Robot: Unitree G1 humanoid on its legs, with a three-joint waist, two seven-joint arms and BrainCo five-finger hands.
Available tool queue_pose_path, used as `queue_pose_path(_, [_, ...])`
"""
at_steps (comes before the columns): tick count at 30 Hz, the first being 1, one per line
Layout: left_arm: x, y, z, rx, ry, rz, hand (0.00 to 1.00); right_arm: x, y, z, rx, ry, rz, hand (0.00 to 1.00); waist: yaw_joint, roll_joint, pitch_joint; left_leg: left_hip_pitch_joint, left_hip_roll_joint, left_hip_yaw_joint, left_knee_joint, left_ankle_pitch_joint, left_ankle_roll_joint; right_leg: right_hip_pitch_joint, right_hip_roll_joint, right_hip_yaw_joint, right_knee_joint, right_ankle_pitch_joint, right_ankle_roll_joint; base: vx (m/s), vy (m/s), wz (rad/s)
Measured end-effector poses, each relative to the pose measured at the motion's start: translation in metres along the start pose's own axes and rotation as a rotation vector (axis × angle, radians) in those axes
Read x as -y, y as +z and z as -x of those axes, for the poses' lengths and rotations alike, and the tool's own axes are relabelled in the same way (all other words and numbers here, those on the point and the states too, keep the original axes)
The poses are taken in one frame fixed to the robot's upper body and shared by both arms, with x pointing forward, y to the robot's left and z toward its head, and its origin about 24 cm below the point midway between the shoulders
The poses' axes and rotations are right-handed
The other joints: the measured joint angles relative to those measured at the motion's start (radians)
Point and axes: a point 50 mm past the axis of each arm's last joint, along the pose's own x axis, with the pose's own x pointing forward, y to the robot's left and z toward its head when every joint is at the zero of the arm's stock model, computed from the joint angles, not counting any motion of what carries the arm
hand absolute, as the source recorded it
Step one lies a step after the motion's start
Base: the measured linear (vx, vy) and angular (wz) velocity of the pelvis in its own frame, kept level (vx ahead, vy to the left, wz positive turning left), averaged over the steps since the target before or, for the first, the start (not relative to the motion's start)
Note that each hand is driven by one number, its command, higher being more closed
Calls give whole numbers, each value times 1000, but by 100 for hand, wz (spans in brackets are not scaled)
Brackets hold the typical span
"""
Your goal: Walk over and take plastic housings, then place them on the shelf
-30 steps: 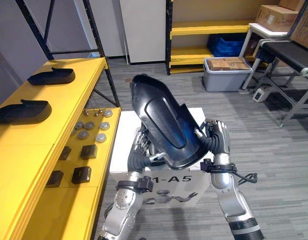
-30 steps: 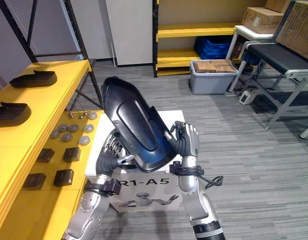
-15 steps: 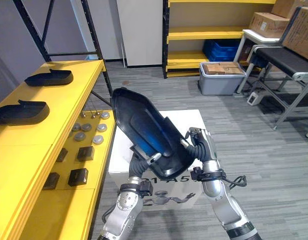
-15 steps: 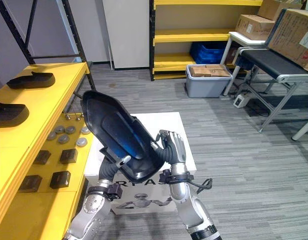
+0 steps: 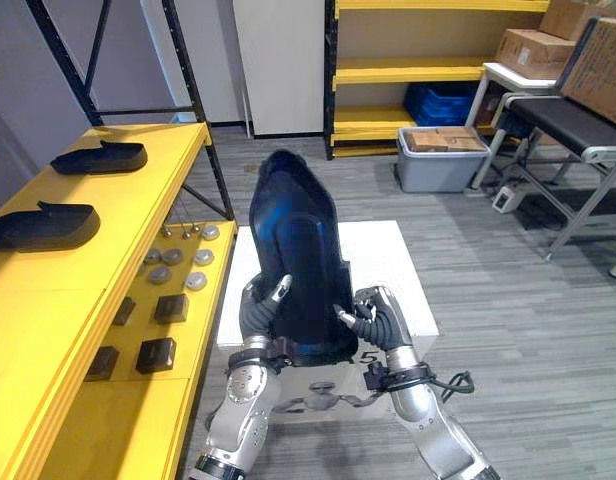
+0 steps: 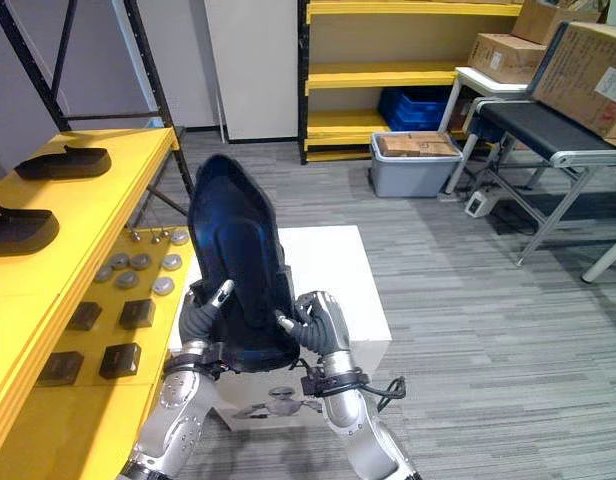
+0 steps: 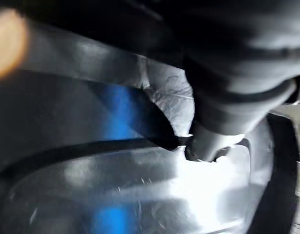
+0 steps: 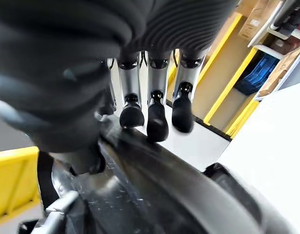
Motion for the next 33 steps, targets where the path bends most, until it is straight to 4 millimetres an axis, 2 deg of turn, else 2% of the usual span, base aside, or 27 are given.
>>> queue_pose_path(4, [0, 4, -1, 29, -3, -46, 100, 7, 2, -5, -1, -18, -94, 0, 1, -5, -3, 0, 0, -1, 0, 3, 2, 0, 0, -1, 1, 1, -1, 0, 0, 0])
queue_pose_path(7, [3, 13, -1, 79, -41, -84, 100, 26, 9, -9, 33, -59, -159, 0, 4, -5, -2, 0, -1, -1, 0, 4, 3, 0, -1, -1, 1, 3, 0, 0, 0, 0])
queue_pose_path(10, [4, 13, 0, 85, -64, -115, 100, 60, 16, -12, 89, -175, -246, 0, 3, -6, -2, 0, -1, -1, -1, 4, 3, 0, -1, -1, 1, 4, 1, 0, 0, 0])
queue_pose_path(11, [0, 10, 2, 73, -70, -129, 100, 81, 11, -11, 85, -262, -276, 0, 2, -6, -2, 0, 0, 0, -3, 4, 3, 0, -1, 0, 0, 4, 1, 0, 0, 0])
queue_pose_path(12, [-2, 9, 4, 66, -68, -137, 100, 92, 7, -10, 78, -304, -289, 0, 1, -6, -2, 0, 0, 0, -4, 4, 3, 0, -1, 0, 0, 4, 1, 0, 0, 0])
queue_pose_path(14, [-16, 8, 9, 49, -30, -157, 100, 128, -6, 0, 54, -451, -338, 0, -2, -6, -1, -3, 0, 2, -4, 3, 2, -2, 0, 0, -2, 4, 1, 0, 0, 0])
queue_pose_path(17, [-34, 8, 14, 43, 27, -183, 100, 162, -18, 17, 43, -576, -371, 0, -4, -6, -1, -4, 2, 6, -3, 1, -1, -3, 1, 1, -8, 5, 0, 0, 0, -4])
queue_pose_path(20, [-43, 11, 20, 52, 47, -204, 100, 172, -25, 32, 20, -622, -368, 0, -10, -8, 0, -9, 2, 6, -2, -1, -4, -3, 2, 2, -17, 7, 0, 0, 0, 0])
queue_pose_path(22, [-48, 13, 24, 54, 58, -210, 100, 175, -38, 44, -50, -639, -348, 0, -16, -9, 1, -15, 2, 6, 0, -2, -5, -8, 1, 2, -18, 7, 0, 0, 0, 0])
queue_pose_path(24, [-57, 11, 31, 40, 84, -232, 100, 165, -92, 83, -346, -655, -340, 0, -26, -9, 1, -26, 2, 6, 0, -2, -5, -18, 1, 2, -18, 7, 1, 0, 0, 0])
queue_pose_path(25, [-59, 11, 32, 36, 87, -237, 100, 161, -102, 92, -411, -651, -340, 0, -26, -8, 1, -26, 2, 6, -1, -3, -5, -18, 2, 2, -18, 7, 1, 0, 0, 0])
queue_pose_path(27, [-62, 8, 40, 20, 86, -255, 100, 141, -135, 133, -664, -616, -349, 0, -26, -7, 2, -27, 3, 6, -1, -5, -8, -18, 2, 2, -17, 7, 1, 0, 0, 0])
queue_pose_path(29, [-64, 5, 44, 5, 88, -255, 100, 126, -151, 158, -810, -587, -361, 0, -26, -7, 3, -27, 4, 6, -3, -5, -8, -18, 2, 2, -15, 7, 1, 0, 0, 0])
queue_pose_path(31, [-65, 1, 49, -16, 96, -254, 100, 98, -168, 190, -1000, -544, -411, 0, -25, -6, 4, -23, 5, 5, -4, -6, -9, -12, 3, 0, -15, 7, 1, 0, 0, 0])
queue_pose_path(33, [-64, -1, 51, -25, 99, -251, 100, 81, -174, 206, -1090, -509, -449, 0, -23, -4, 7, -12, 6, 5, -4, -8, -9, -1, 3, -1, -15, 6, 1, 0, 0, 0])
